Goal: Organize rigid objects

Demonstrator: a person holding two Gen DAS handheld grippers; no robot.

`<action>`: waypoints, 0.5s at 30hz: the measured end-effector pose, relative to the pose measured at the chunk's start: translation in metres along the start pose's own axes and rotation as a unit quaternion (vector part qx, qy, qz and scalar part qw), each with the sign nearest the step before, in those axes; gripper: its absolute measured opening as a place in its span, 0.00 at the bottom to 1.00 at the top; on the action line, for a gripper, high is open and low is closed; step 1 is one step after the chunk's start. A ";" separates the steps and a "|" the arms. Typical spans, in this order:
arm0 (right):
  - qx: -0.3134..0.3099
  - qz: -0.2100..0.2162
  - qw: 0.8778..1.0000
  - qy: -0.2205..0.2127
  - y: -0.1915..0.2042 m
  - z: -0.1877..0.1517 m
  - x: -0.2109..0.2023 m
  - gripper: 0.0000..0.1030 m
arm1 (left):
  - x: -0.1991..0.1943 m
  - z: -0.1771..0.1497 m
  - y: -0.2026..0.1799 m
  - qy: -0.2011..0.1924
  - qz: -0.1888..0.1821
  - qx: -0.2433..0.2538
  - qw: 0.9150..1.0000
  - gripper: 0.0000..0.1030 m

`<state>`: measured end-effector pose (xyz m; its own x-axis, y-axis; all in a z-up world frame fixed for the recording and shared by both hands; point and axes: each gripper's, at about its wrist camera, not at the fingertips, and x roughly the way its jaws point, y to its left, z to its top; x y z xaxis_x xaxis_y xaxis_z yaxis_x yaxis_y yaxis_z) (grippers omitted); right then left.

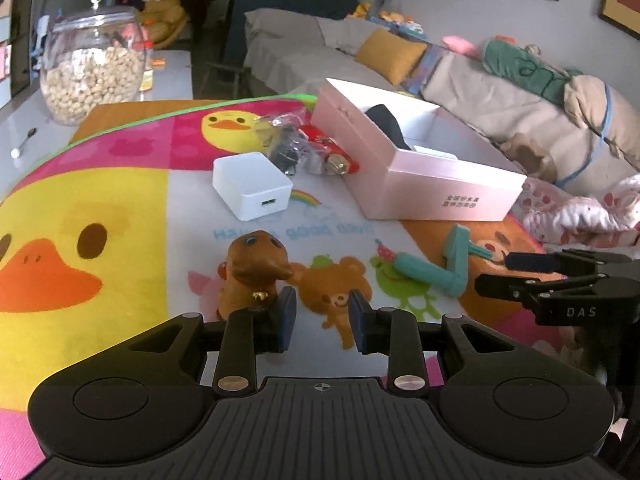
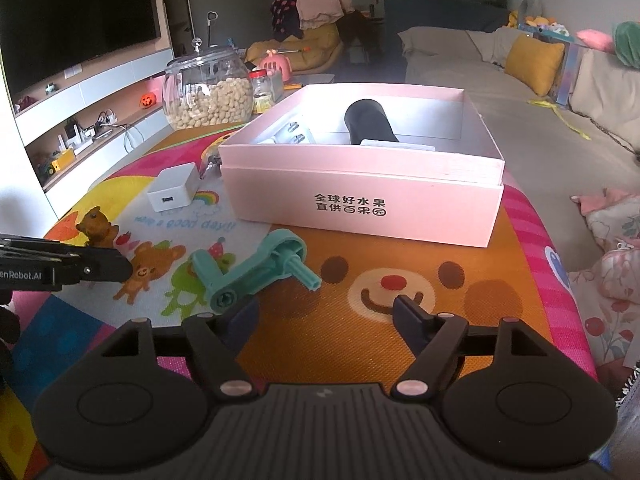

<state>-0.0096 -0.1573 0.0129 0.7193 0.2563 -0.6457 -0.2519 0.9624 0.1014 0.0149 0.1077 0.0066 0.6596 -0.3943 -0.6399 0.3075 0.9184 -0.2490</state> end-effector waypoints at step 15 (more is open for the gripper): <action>0.001 0.000 1.000 0.000 0.000 0.000 0.000 0.73 | -0.003 0.001 -0.030 0.031 -0.092 0.061 0.993 0.37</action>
<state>-0.0096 -0.1572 0.0128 0.7197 0.2570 -0.6450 -0.2516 0.9624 0.1027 0.0042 0.0814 0.0164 0.5424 -0.5489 -0.6360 0.5024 0.8187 -0.2781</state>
